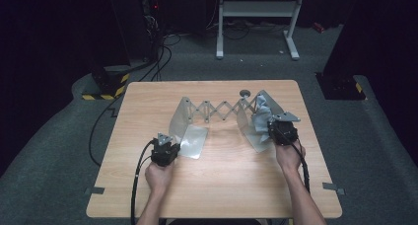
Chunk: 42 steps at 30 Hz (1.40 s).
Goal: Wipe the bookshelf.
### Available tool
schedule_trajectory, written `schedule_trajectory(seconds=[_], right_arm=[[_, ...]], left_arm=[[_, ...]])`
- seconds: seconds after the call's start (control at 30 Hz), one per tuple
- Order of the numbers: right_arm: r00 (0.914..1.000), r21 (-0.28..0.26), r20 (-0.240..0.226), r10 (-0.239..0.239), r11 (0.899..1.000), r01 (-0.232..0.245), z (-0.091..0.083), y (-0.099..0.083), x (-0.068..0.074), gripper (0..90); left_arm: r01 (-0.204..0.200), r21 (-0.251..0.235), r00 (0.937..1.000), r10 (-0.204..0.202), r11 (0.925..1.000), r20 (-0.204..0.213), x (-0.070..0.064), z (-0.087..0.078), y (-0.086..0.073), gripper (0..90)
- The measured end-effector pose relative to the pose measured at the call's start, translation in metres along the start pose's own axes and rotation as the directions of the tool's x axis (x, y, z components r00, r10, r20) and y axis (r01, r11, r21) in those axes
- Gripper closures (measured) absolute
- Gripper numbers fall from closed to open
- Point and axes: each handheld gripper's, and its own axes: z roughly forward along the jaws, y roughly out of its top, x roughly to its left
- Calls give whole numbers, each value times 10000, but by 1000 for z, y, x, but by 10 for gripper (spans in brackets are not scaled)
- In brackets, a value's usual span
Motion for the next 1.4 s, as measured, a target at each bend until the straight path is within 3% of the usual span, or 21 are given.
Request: schedule_trajectory(seconds=[0.57,0.8,1.07,1.4], right_arm=[[9999,-477,144,52,9989,-45,-10,16,-1,782],[9996,-232,211,-203,9995,208,-1,14,4,782],[9998,123,103,-163,9998,161,12,5,6,782],[9999,921,-102,-108,9957,117,36,-11,11,782]], left_arm=[[-11,23,10000,11,10000,9,0,0,0,868],[-19,24,10000,19,10000,9,0,0,0,867],[-16,24,10000,15,10000,9,0,0,0,868],[-14,30,10000,14,10000,20,1,0,0,867]])
